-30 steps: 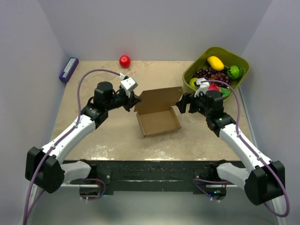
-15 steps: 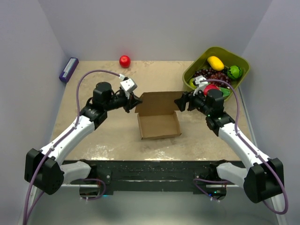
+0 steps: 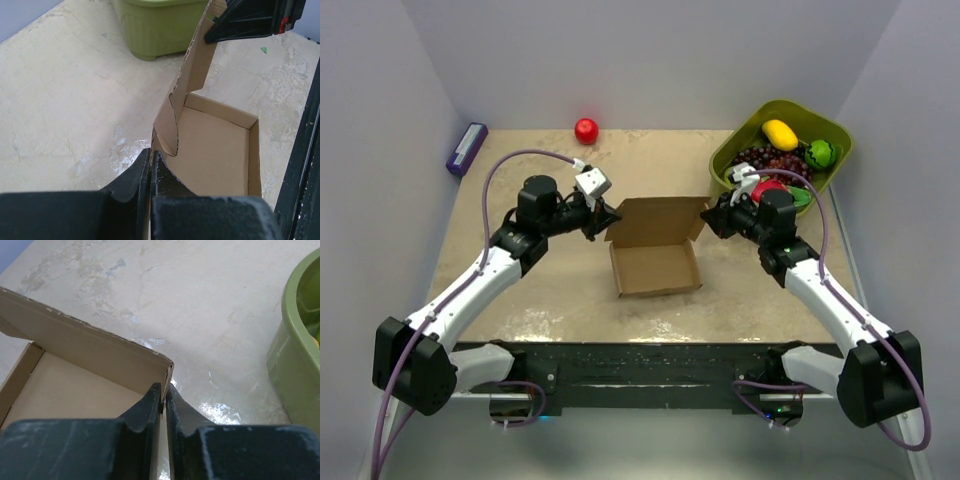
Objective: Fold the paper box
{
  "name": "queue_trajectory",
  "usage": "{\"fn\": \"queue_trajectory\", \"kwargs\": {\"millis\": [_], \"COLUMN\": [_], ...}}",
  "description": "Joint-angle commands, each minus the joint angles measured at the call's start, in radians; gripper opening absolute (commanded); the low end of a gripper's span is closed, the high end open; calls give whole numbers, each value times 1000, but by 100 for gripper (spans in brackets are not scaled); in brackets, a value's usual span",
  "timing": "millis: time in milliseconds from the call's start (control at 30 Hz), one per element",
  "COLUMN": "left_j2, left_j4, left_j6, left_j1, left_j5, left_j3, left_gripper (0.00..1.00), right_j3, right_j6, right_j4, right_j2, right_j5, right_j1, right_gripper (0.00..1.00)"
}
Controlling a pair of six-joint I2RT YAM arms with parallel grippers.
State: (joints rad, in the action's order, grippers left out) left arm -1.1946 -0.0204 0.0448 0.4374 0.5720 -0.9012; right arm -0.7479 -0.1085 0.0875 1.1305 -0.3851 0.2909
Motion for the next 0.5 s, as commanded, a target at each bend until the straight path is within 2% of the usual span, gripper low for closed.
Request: {"fn": "queue_trajectory", "kwargs": {"millis": [0,133,167,300,467], "left_j2": [-2,-57,-63,-89,-132], "left_j4": [89,89,91,102,102], "left_j6": [-20,-37,-77,-89,-98], "left_j1": [0,3,9,75,147], "left_j5": [11,-40,-61,-225,-400], "left_j3": [-2,-30,-39,-54,-74], "left_gripper": [0,0,0,0,0], "right_j3": [-19,31,45,59,108], "right_j6": [-14,-45,-46,-48,-124], "right_j4": [7,72,80,103,190], "right_j2": [-6,-66,-78,-110,-104], "right_j5": [-35,79,153,407,578], "right_j1": [10,43,56,190,252], "right_gripper": [3,0,0,0,0]}}
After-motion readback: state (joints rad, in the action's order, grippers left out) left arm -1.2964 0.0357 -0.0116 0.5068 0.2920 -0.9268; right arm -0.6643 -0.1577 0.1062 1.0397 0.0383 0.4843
